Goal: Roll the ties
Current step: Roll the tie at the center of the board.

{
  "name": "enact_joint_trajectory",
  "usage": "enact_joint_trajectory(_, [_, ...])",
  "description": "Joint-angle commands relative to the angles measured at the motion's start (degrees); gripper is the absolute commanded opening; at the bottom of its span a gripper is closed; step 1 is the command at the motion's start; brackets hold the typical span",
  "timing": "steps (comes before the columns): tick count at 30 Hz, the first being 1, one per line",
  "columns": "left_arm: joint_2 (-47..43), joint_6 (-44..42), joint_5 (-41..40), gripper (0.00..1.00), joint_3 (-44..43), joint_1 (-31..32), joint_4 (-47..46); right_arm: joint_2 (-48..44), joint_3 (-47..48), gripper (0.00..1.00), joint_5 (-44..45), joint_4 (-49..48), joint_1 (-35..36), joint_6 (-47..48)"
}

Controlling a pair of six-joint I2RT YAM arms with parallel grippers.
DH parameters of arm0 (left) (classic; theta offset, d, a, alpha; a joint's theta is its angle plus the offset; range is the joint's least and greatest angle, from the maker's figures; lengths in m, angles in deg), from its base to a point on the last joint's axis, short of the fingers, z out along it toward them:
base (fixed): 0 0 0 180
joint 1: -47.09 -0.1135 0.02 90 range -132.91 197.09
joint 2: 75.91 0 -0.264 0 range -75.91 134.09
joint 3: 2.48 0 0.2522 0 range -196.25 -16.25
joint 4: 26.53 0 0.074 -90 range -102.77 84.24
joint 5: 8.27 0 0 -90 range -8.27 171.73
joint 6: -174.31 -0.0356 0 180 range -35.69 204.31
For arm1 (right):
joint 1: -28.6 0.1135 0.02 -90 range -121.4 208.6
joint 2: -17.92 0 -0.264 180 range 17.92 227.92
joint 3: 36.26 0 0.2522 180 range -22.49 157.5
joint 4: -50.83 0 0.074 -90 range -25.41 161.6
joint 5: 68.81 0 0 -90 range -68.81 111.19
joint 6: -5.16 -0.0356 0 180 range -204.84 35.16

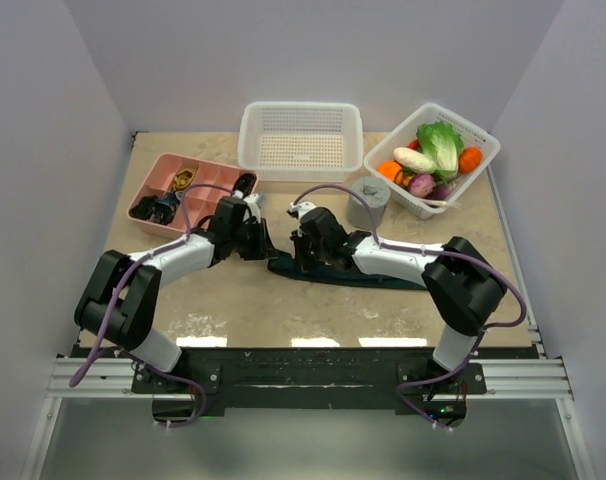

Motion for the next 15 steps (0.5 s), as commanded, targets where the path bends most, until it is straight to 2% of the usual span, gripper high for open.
enact_joint_trajectory(1, [-1.4, -2.3, -1.2, 0.0, -3.1, 1.4, 2.8, 2.6, 2.8, 0.0, -1.2, -3.0, 1.2, -0.9])
enact_joint_trajectory(9, [-1.8, -0.9, -1.4, 0.0, -3.7, 2.8, 2.4, 5.1, 3.0, 0.0, -2.0, -3.9, 2.0, -2.4])
enact_joint_trajectory(15, [-1.8, 0.0, -0.3, 0.0, -4.2, 3.9, 1.4, 5.6, 2.0, 0.0, -0.3, -8.0, 2.0, -4.2])
